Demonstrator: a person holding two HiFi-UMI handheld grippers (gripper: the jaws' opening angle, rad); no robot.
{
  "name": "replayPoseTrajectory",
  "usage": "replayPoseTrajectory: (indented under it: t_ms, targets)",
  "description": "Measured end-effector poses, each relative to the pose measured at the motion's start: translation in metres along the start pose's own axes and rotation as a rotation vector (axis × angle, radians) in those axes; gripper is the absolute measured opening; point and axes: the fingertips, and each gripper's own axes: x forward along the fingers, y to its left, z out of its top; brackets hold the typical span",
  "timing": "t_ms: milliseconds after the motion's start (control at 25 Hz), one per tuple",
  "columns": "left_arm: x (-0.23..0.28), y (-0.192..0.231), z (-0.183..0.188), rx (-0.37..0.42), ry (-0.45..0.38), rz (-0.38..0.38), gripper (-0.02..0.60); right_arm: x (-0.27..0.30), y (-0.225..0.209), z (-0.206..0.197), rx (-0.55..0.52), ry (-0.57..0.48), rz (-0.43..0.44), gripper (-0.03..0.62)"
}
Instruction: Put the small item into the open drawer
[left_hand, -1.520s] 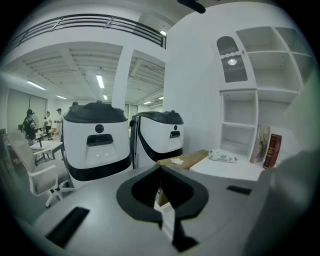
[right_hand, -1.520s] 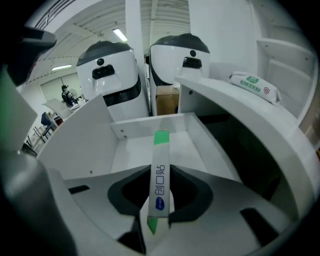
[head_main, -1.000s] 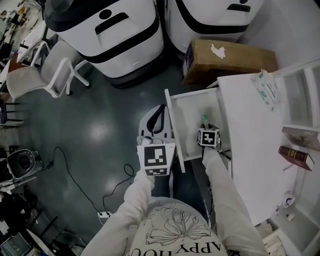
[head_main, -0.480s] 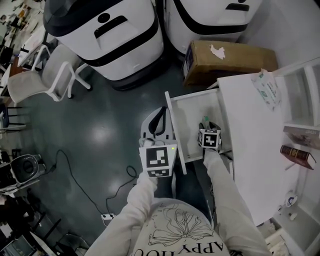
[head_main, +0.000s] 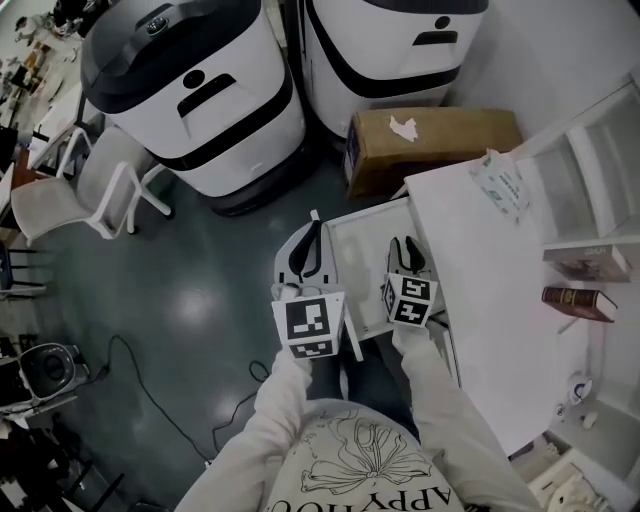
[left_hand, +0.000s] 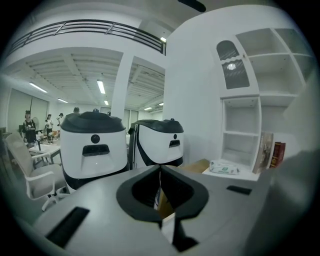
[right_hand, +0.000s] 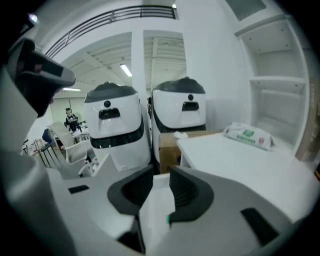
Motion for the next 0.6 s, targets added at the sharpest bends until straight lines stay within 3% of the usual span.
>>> replayPoseTrajectory:
  t_ms: [320,600]
  targets:
    - [-0.017,-0.006,0.043,0.008,-0.087,-0.001,0.008,-0.078,-0.005,0.127,0.004,-0.306,-0.031,0.043]
    - [-0.034,-0.019,0.074,0.010,-0.159,-0.020,0.008,-0.141,-0.001,0.191,0.030,-0.470,-0.013,0.037]
